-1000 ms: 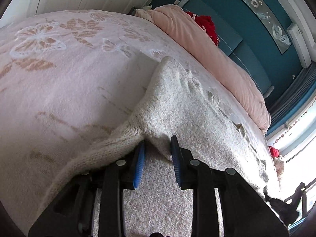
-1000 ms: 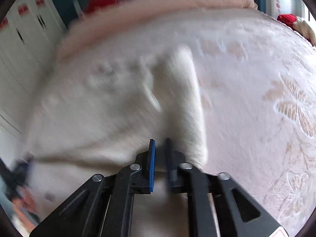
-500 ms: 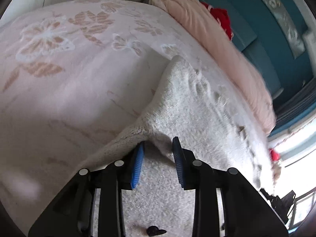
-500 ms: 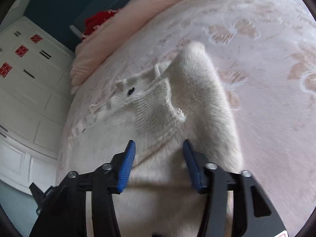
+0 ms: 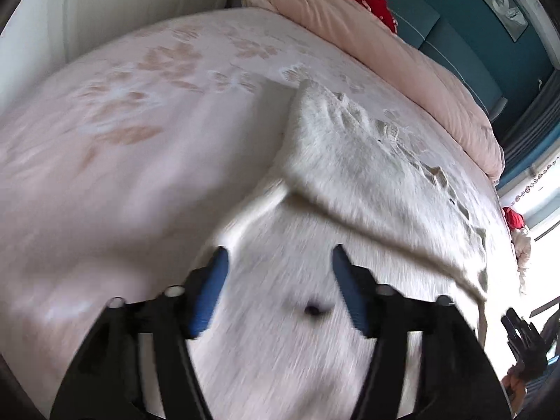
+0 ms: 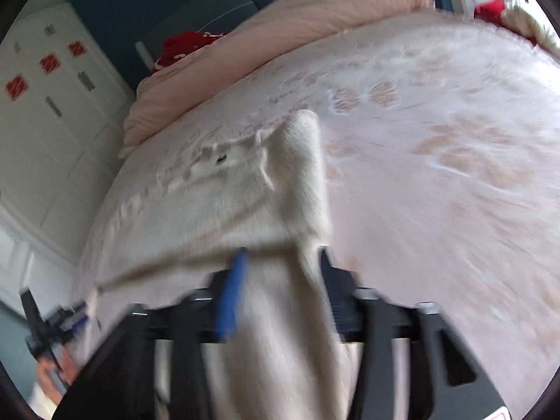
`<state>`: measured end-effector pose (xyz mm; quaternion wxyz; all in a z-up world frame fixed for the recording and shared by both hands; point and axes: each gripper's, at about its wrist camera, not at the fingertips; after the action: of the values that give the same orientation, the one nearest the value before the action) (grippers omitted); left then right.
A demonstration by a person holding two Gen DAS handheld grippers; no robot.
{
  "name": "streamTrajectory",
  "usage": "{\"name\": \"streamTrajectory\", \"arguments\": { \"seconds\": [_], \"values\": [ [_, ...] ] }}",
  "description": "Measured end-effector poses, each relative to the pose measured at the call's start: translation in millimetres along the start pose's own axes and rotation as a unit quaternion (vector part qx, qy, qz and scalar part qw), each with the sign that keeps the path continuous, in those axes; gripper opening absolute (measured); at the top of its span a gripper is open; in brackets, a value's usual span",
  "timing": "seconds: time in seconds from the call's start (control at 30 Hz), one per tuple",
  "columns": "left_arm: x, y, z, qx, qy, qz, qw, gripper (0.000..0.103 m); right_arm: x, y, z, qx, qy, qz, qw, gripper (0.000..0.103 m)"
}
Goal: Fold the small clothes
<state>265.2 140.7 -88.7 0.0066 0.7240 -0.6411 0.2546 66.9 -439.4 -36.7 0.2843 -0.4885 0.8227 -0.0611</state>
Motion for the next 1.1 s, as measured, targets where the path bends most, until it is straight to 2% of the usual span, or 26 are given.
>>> {"name": "streamTrajectory", "arguments": {
  "seconds": [0.07, 0.13, 0.27, 0.33, 0.47, 0.53, 0.67, 0.77, 0.83, 0.87, 0.9, 0.97, 1.0, 1.1],
  "values": [
    [-10.1, 24.3, -18.4, -0.003, -0.002, -0.002, 1.0000, 0.068, 9.5, 38.5, -25.6, -0.016, 0.014, -0.020, 1.000, 0.058],
    [-22.1, 56.8, -37.7, -0.010, -0.002, -0.004, 0.9999, 0.078, 18.5, 73.6, -41.3, -0.042, 0.024, -0.028, 0.998, 0.058],
    [-31.1, 102.4, -55.7, -0.030, -0.006, 0.003, 0.9995, 0.083, 34.0, 148.3, -62.8, -0.104, 0.019, -0.029, 0.994, 0.058],
    [-33.0, 123.3, -59.0, -0.046, -0.010, 0.002, 0.9989, 0.085, 36.0, 171.1, -63.2, -0.121, 0.007, -0.028, 0.992, 0.058],
    [-43.4, 148.1, -50.2, -0.075, 0.018, -0.039, 0.9963, 0.089, 26.7, 191.3, -55.1, -0.141, -0.040, -0.019, 0.989, 0.058],
    [-41.4, 154.1, -50.2, -0.057, 0.014, -0.043, 0.9974, 0.090, 22.7, 194.5, -45.8, -0.145, -0.064, -0.011, 0.987, 0.058],
    [-36.4, 155.4, -48.7, -0.055, 0.020, -0.055, 0.9968, 0.090, 7.7, 192.3, -30.9, -0.143, -0.094, 0.002, 0.985, 0.059],
    [-32.7, 153.2, -48.7, -0.060, 0.027, -0.057, 0.9962, 0.073, 3.2, 186.3, -27.8, -0.134, -0.103, 0.002, 0.986, 0.059],
    [-31.9, 152.2, -48.1, -0.065, 0.040, -0.057, 0.9955, 0.056, 2.3, 184.2, -27.5, -0.132, -0.109, 0.009, 0.985, 0.059],
    [-32.4, 151.3, -47.6, -0.068, 0.050, -0.059, 0.9947, 0.042, 2.9, 184.7, -30.0, -0.129, -0.113, 0.009, 0.985, 0.059],
    [-32.7, 150.3, -45.8, -0.077, 0.061, -0.061, 0.9933, 0.027, 3.2, 184.4, -31.4, -0.125, -0.115, 0.011, 0.985, 0.054],
    [-32.6, 148.8, -43.3, -0.089, 0.069, -0.067, 0.9914, 0.014, 7.7, 181.8, -33.6, -0.120, -0.121, 0.015, 0.985, 0.029],
    [-32.1, 148.7, -44.0, -0.089, 0.070, -0.068, 0.9913, 0.011, 9.4, 181.4, -33.9, -0.120, -0.121, 0.019, 0.985, 0.011],
    [-27.4, 148.6, -53.2, -0.078, 0.081, -0.068, 0.9913, 0.009, 18.6, 181.1, -42.3, -0.106, -0.126, 0.024, 0.986, 0.008]
  ]
}}
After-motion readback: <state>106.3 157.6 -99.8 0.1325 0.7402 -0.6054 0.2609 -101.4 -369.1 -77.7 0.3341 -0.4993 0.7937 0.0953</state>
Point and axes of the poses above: each gripper's, at about its wrist camera, not at the fingertips, and z roughly the way its jaws point, x to its right, y to its underside, and after that the axes turned 12 degrees about -x, right-handed
